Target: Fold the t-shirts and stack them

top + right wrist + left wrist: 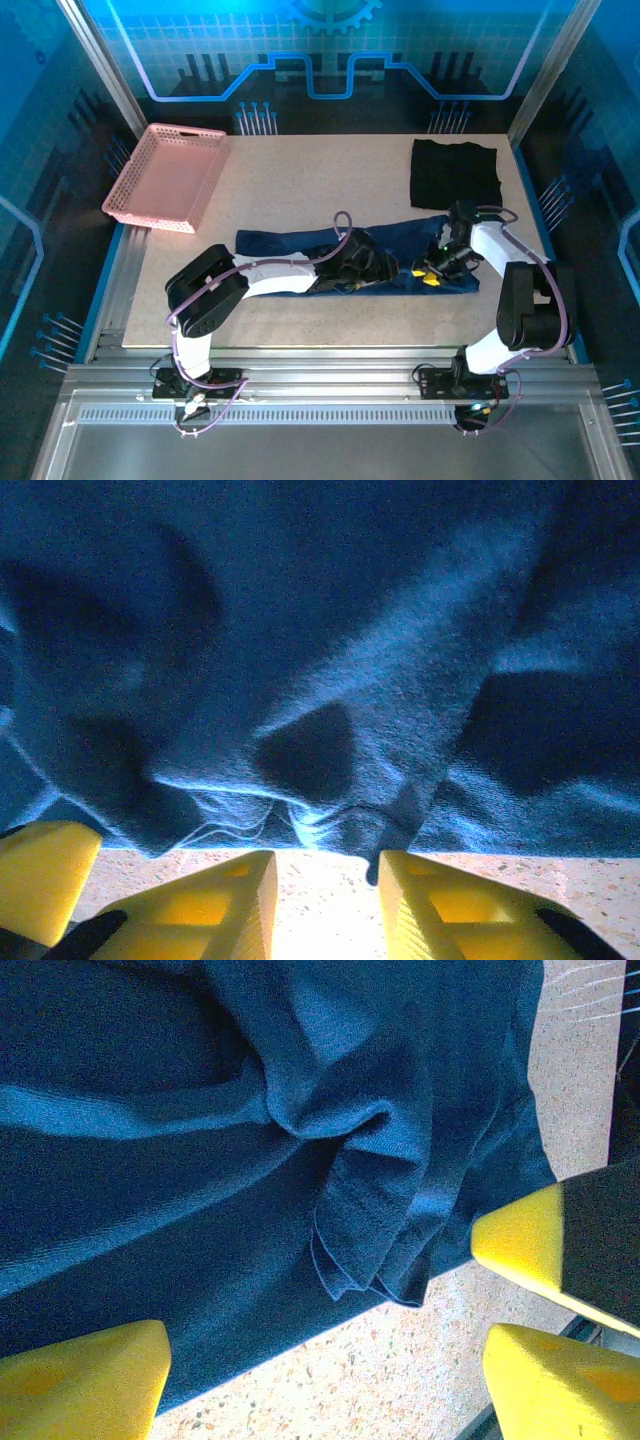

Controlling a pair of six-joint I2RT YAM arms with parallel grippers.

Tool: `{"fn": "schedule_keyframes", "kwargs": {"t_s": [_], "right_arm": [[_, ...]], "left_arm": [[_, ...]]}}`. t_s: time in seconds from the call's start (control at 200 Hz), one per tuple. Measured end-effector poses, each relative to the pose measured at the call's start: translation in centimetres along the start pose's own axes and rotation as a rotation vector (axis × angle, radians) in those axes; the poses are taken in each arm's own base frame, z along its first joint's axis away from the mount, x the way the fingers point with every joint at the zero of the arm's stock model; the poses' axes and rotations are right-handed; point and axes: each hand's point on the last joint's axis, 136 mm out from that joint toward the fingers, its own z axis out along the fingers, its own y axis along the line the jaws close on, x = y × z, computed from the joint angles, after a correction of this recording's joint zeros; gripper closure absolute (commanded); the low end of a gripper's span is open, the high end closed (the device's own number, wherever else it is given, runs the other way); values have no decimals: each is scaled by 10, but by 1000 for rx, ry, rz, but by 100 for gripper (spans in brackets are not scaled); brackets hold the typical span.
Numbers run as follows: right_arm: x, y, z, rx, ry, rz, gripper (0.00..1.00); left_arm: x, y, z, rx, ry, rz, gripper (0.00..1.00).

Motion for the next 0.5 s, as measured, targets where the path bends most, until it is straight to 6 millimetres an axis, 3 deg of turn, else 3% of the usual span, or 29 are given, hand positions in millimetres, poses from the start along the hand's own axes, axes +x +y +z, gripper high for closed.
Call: {"fn": "schedule_keyframes", "kwargs": {"t_s": [0.255,0.5], "right_arm": [[9,-12,19,21,57,25,65],[15,-17,23,30,75,34,64]], "left_arm": [[1,3,1,-5,2,-1,17],[4,11,2,-20,5,-3,17]]}}
